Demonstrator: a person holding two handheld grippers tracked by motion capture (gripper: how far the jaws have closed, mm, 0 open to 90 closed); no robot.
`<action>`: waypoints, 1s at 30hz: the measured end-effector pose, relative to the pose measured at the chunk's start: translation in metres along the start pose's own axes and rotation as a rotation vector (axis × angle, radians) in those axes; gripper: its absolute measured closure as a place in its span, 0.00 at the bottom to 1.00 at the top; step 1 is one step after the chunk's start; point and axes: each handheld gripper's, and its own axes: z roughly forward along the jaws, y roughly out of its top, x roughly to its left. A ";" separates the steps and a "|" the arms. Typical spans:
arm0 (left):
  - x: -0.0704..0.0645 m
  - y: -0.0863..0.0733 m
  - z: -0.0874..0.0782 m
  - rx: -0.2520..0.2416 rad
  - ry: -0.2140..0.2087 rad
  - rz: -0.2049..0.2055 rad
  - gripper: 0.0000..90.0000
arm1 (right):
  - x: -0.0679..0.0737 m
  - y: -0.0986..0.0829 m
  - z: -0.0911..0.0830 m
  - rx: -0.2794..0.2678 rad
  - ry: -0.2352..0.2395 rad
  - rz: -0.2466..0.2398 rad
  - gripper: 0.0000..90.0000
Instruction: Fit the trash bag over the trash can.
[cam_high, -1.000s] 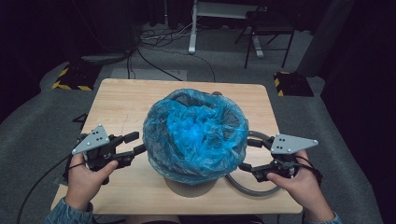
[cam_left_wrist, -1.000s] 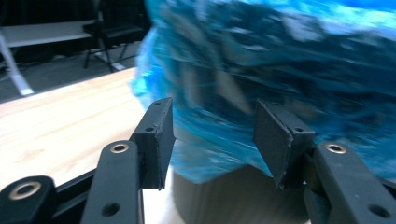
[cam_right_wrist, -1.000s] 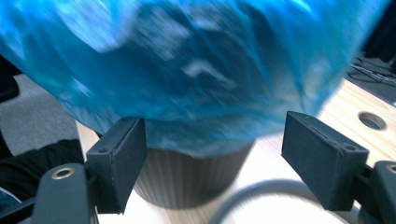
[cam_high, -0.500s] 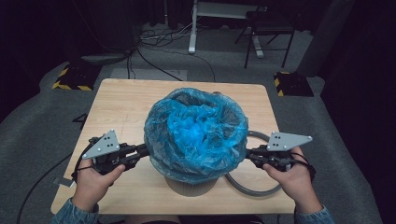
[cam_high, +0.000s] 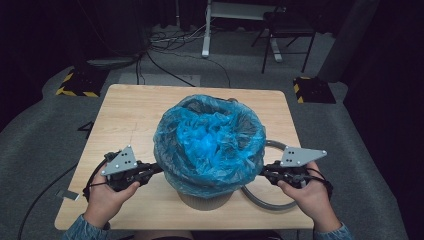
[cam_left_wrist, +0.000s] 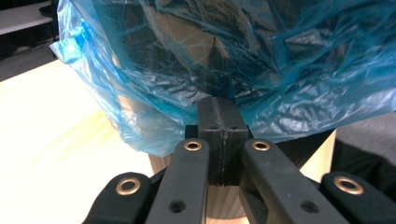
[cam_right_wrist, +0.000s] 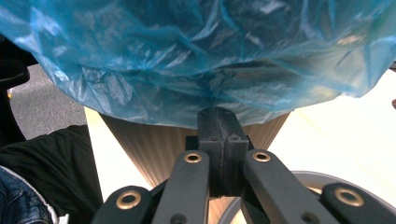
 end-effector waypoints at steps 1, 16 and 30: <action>0.000 0.000 0.000 0.000 -0.003 -0.002 1.00 | 0.000 0.000 0.000 0.002 0.001 0.000 1.00; -0.001 -0.002 -0.009 -0.137 -0.068 -0.081 0.53 | 0.007 0.000 -0.006 -0.075 -0.021 -0.035 0.22; -0.003 0.009 -0.014 -0.147 -0.103 -0.027 0.92 | 0.007 0.010 -0.014 -0.096 0.023 -0.038 1.00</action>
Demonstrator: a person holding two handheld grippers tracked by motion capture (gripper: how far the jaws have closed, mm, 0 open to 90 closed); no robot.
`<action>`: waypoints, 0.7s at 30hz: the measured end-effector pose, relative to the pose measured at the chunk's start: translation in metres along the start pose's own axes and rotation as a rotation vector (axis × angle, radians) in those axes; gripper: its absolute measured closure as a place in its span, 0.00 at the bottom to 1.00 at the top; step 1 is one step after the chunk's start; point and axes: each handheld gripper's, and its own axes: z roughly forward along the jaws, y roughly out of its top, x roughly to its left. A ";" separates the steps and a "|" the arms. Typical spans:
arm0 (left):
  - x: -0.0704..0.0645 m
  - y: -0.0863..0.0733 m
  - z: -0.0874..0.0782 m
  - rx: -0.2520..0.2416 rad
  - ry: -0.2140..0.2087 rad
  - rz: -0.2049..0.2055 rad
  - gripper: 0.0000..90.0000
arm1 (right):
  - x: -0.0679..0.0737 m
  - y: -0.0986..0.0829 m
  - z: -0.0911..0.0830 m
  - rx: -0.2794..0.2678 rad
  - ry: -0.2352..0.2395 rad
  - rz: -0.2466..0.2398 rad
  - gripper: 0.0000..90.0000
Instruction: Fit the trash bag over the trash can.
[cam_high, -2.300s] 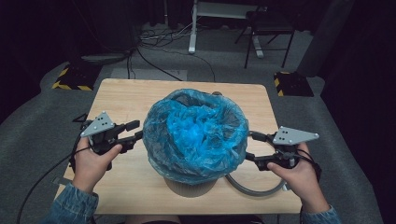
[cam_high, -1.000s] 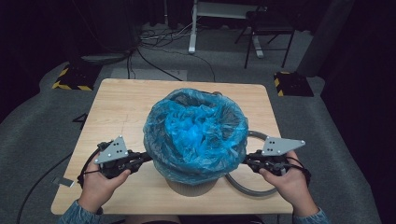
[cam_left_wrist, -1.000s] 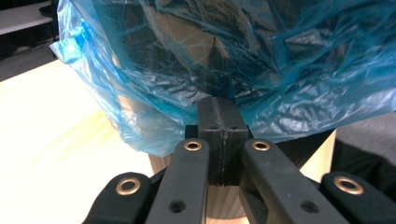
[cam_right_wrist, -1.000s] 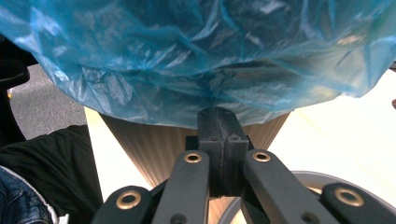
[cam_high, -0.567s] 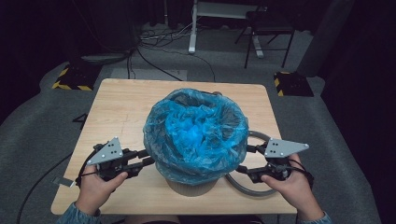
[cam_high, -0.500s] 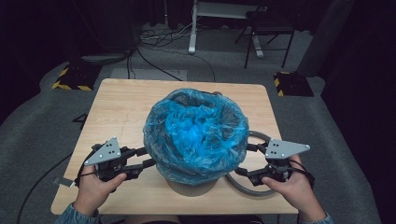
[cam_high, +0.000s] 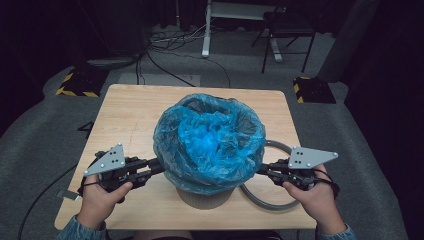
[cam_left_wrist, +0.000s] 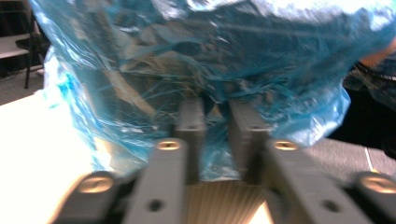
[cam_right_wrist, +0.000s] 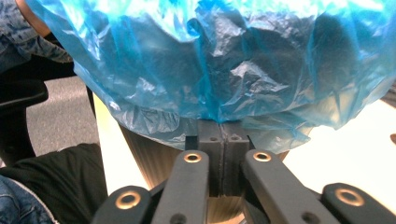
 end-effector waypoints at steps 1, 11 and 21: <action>-0.001 0.000 0.001 0.010 0.005 0.008 0.97 | 0.000 -0.001 0.002 0.016 0.002 0.004 1.00; -0.001 -0.011 0.008 0.131 0.024 0.040 1.00 | -0.004 -0.018 0.018 0.121 -0.006 0.047 1.00; 0.009 -0.022 0.004 0.112 0.080 0.003 1.00 | -0.011 -0.036 0.033 0.168 -0.017 0.102 1.00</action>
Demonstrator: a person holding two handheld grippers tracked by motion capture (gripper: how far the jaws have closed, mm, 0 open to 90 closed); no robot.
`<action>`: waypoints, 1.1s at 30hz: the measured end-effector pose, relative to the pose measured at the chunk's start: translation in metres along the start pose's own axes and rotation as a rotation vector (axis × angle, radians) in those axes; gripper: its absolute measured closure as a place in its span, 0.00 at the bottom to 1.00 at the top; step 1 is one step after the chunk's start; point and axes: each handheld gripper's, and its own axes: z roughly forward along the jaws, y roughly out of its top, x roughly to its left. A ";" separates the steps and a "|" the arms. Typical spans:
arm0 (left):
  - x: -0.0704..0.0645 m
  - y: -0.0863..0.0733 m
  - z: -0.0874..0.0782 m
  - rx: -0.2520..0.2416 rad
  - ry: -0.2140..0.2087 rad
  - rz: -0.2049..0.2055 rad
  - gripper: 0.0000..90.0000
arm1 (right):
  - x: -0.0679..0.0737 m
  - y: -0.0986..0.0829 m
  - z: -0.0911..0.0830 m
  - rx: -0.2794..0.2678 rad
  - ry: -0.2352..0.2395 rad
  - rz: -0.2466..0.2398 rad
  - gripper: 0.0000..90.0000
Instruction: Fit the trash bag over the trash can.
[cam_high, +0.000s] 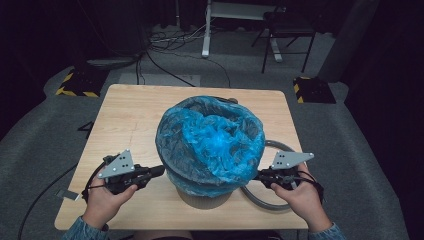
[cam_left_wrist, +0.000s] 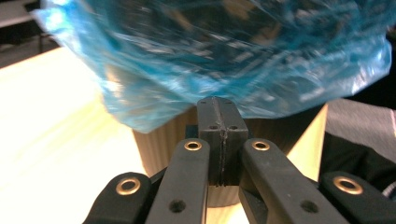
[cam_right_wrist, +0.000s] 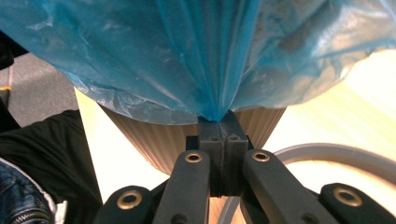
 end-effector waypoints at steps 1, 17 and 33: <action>0.002 0.000 -0.002 -0.022 0.017 -0.017 0.93 | -0.001 0.000 -0.001 0.010 -0.001 -0.005 0.89; 0.030 -0.017 -0.039 0.007 0.287 -0.051 0.45 | 0.003 0.020 -0.068 -0.087 -0.095 -0.062 0.24; 0.039 -0.014 -0.037 -0.003 0.306 -0.089 0.43 | -0.003 0.069 -0.103 -0.215 -0.154 -0.052 0.27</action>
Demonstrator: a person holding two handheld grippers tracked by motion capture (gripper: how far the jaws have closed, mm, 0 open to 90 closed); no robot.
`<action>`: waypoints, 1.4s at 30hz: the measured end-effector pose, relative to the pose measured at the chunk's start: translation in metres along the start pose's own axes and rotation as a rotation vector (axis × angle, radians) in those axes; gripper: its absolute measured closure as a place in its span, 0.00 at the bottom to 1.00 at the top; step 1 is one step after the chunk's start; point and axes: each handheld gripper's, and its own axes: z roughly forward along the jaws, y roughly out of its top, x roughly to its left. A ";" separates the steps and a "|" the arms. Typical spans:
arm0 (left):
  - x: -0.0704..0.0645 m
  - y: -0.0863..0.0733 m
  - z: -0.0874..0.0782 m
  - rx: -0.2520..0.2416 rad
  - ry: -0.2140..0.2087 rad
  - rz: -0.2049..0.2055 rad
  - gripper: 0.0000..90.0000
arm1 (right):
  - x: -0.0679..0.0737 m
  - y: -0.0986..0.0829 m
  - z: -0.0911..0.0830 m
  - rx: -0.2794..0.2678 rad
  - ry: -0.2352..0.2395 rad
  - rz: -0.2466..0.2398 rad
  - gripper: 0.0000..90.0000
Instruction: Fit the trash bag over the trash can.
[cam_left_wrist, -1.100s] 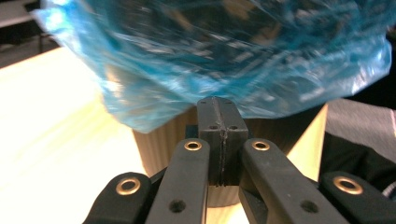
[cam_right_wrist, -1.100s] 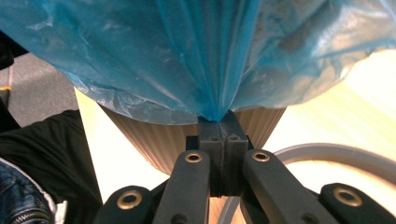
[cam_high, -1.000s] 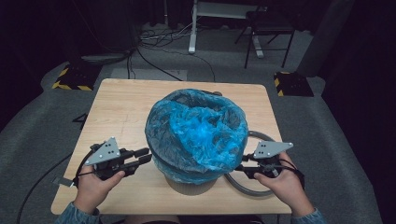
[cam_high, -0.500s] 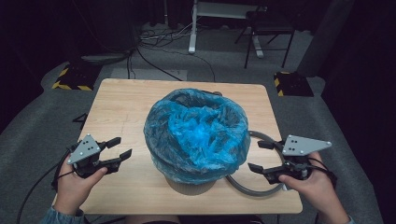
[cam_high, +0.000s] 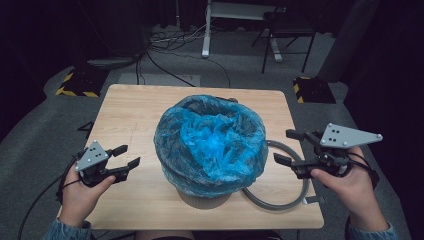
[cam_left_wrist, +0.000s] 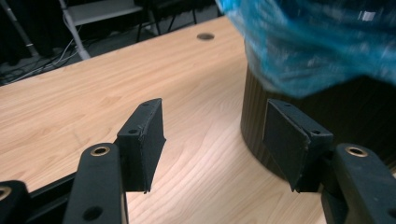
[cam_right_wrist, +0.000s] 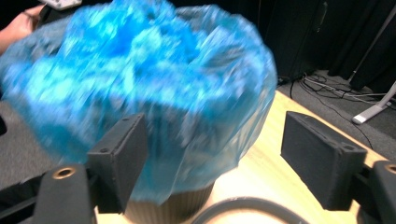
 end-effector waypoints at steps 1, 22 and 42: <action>0.001 0.003 0.000 -0.012 -0.004 -0.009 0.43 | -0.003 0.002 0.002 -0.004 -0.003 0.007 0.27; -0.006 0.011 -0.028 -0.057 0.056 0.001 0.43 | -0.059 0.033 0.060 -0.041 -0.052 0.087 0.43; -0.007 0.000 -0.036 -0.055 0.067 -0.024 0.44 | -0.057 0.034 0.091 0.033 0.020 0.086 1.00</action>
